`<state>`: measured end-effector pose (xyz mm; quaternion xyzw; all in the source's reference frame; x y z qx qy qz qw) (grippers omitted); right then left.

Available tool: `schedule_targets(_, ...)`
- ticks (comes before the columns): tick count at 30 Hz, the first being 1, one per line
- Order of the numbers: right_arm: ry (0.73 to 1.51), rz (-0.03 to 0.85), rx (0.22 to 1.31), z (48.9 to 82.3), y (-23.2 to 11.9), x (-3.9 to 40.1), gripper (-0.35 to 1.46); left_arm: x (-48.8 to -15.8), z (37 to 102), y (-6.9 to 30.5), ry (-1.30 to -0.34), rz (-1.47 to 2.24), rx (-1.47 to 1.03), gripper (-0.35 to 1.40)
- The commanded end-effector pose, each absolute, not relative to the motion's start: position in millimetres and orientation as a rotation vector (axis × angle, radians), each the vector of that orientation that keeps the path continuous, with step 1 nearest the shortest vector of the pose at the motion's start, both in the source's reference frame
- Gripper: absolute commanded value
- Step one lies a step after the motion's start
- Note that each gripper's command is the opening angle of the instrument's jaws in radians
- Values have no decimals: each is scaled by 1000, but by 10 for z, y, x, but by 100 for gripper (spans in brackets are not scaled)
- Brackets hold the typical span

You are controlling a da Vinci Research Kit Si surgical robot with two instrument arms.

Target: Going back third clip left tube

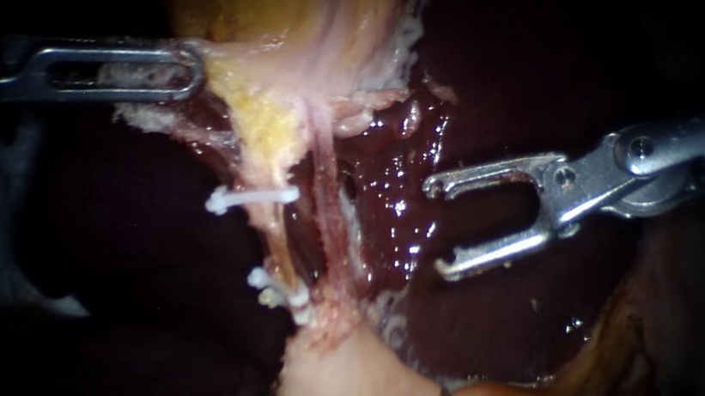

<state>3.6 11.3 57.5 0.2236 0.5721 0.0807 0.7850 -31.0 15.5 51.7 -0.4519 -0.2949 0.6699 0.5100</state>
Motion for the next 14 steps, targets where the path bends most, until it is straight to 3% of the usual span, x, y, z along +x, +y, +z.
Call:
schedule_targets(1, 1234, 175, 480, 575, 114, 35, 50, -315, 519, 152, -712, 1618, -1085, -35)
schedule_targets(14, 1233, 176, 480, 575, 114, 32, 50, -325, 526, 150, -716, 1625, -1085, -35)
